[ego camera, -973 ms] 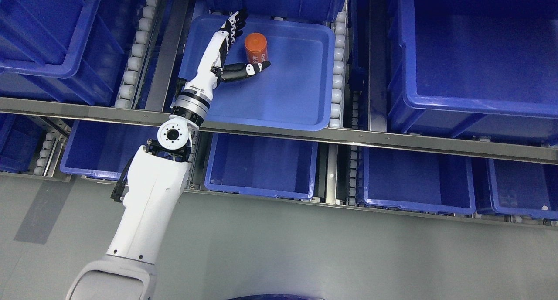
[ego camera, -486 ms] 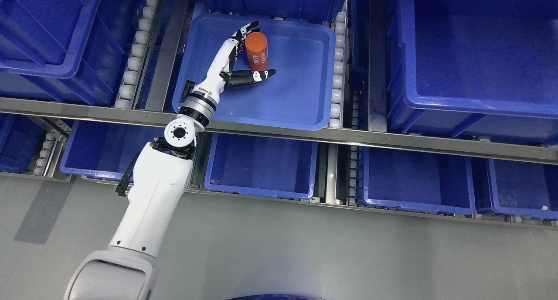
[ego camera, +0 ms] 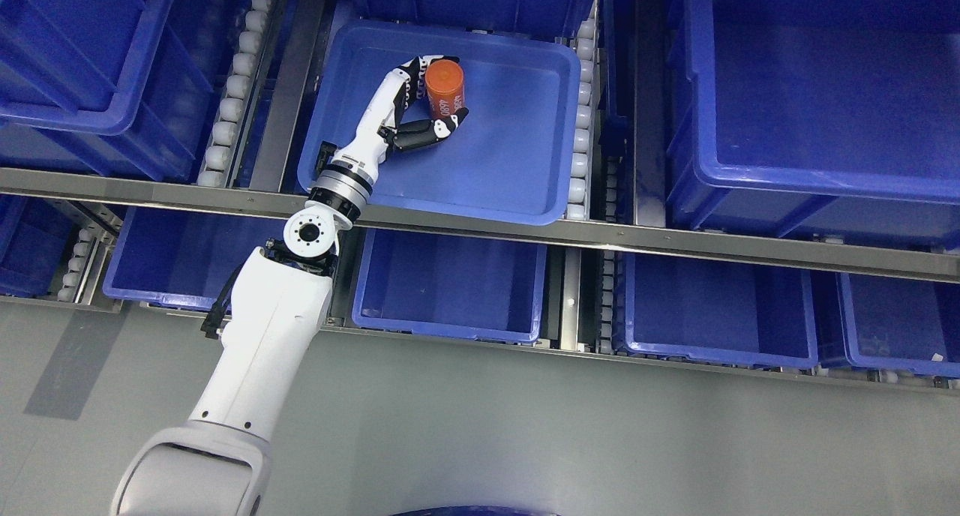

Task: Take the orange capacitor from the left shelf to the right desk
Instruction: 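Close the left hand fingers around the orange capacitor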

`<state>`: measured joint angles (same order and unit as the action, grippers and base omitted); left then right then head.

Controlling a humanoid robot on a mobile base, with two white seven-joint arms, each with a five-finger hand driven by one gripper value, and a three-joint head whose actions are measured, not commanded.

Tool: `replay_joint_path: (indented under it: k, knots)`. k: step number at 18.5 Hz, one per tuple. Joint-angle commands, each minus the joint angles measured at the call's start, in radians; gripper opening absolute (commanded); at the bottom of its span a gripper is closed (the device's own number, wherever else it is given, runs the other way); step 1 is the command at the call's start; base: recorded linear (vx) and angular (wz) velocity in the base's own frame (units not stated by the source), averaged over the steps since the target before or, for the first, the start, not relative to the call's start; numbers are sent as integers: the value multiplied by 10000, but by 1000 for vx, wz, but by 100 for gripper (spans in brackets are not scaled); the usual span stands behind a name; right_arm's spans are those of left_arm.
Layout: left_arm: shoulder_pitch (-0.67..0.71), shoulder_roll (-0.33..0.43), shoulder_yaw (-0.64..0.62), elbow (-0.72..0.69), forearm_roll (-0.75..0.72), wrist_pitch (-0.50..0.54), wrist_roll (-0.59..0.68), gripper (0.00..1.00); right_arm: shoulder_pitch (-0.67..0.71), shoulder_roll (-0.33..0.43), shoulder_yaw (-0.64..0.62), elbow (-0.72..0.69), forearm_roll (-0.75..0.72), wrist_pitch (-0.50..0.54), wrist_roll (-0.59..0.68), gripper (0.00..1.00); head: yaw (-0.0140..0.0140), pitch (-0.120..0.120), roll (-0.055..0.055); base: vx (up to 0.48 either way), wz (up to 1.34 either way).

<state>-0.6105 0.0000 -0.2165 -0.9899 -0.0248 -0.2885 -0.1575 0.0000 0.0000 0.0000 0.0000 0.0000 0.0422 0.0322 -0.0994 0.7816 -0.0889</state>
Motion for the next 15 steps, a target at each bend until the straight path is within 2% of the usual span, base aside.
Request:
replay_joint_path:
  k: [1, 5, 6, 12, 15]
  knots:
    - [-16, 174, 140, 327, 186, -198, 25, 35, -16, -175, -108, -337, 46, -8, 0, 100, 0, 0, 0, 0, 0]
    - [0, 174, 400, 465, 339, -902, 41, 5, -31, -175, -108, -337, 46, -8, 0, 100, 0, 0, 0, 0, 0]
    - [15, 174, 416, 465, 446, -950, 41, 1, -16, -175, -108, -337, 46, -8, 0, 100, 0, 0, 0, 0, 0]
    - [15, 174, 493, 99, 1075, -1670, 10, 0, -16, -175, -108, -337, 46, -8, 0, 100, 0, 0, 0, 0, 0]
    - [91, 174, 585, -1293, 1656, -1717, -5, 0, -16, -175, -108, -337, 46, -8, 0, 100, 0, 0, 0, 0, 0]
